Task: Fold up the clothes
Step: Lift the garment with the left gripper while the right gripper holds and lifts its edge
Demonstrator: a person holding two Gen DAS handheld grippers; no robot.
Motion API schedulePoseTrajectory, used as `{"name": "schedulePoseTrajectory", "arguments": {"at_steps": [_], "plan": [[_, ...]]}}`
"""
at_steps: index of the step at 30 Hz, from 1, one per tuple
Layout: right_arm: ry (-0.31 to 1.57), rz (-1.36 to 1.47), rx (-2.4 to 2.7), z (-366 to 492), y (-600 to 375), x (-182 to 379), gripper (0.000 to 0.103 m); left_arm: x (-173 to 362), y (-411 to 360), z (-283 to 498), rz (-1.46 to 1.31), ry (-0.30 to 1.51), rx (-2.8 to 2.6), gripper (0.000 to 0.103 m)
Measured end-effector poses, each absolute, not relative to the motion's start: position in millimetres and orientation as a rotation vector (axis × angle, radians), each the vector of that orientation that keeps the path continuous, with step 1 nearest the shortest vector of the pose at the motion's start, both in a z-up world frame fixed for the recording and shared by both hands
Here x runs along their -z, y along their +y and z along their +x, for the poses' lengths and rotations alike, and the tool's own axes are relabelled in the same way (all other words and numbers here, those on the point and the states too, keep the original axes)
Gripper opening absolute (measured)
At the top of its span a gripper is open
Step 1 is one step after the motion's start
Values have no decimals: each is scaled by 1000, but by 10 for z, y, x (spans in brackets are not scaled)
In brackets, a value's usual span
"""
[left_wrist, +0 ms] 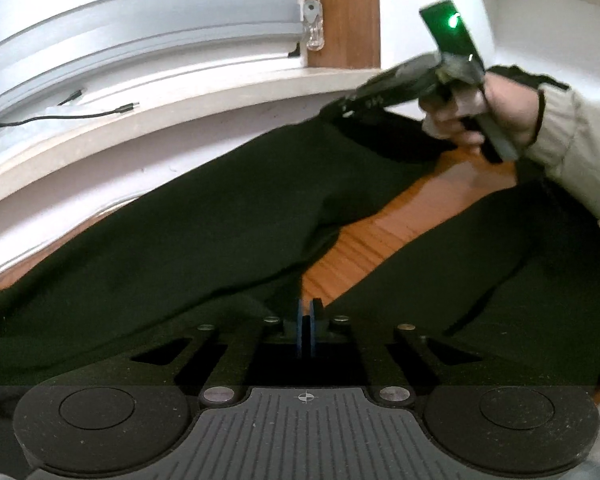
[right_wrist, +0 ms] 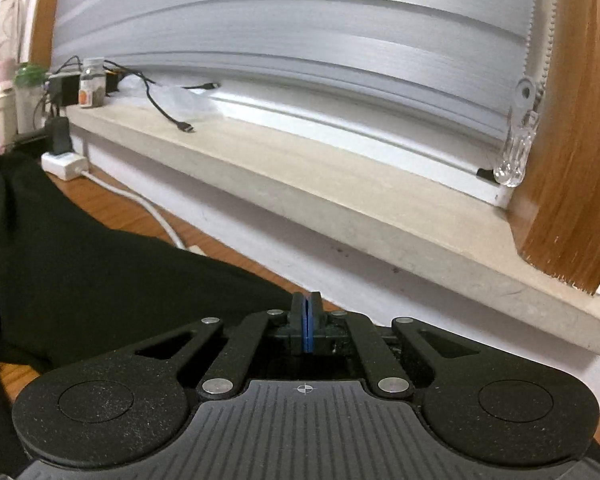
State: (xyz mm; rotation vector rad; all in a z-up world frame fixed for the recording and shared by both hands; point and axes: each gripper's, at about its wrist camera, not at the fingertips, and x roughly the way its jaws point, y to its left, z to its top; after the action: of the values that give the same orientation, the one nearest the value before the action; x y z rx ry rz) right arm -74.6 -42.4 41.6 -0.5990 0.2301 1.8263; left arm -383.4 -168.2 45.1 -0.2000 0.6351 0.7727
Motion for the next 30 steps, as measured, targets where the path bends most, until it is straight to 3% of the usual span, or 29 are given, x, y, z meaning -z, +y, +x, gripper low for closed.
{"name": "schedulePoseTrajectory", "arguments": {"at_steps": [3,5,8,10,16,19,21,22,30], "plan": [[259,-614,-1831,-739,-522,-393,13,-484,-1689,-3829,-190,629,-783,5],[276,-625,-1852,-761,-612,-379,31,-498,-1668,-3800,-171,628,-807,8],[290,-655,-1926,-858,-801,-355,42,-494,-1596,-3752,-160,630,-835,17],[289,-688,-1979,-935,-914,-317,48,-450,-1535,-3719,-161,649,-841,17],[248,-820,-2054,-1235,-1004,-122,48,-337,-1449,-3717,-191,660,-856,18],[238,-841,-2069,-1318,-922,-102,46,-338,-1456,-3726,-204,654,-857,18],[231,-835,-2076,-1335,-860,-112,23,-344,-1471,-3721,-206,654,-859,18],[236,-814,-2083,-1322,-819,-147,5,-348,-1476,-3716,-206,655,-859,18],[282,-612,-2028,-1149,-357,-460,3,-389,-1461,-3643,-191,670,-855,19]]}}
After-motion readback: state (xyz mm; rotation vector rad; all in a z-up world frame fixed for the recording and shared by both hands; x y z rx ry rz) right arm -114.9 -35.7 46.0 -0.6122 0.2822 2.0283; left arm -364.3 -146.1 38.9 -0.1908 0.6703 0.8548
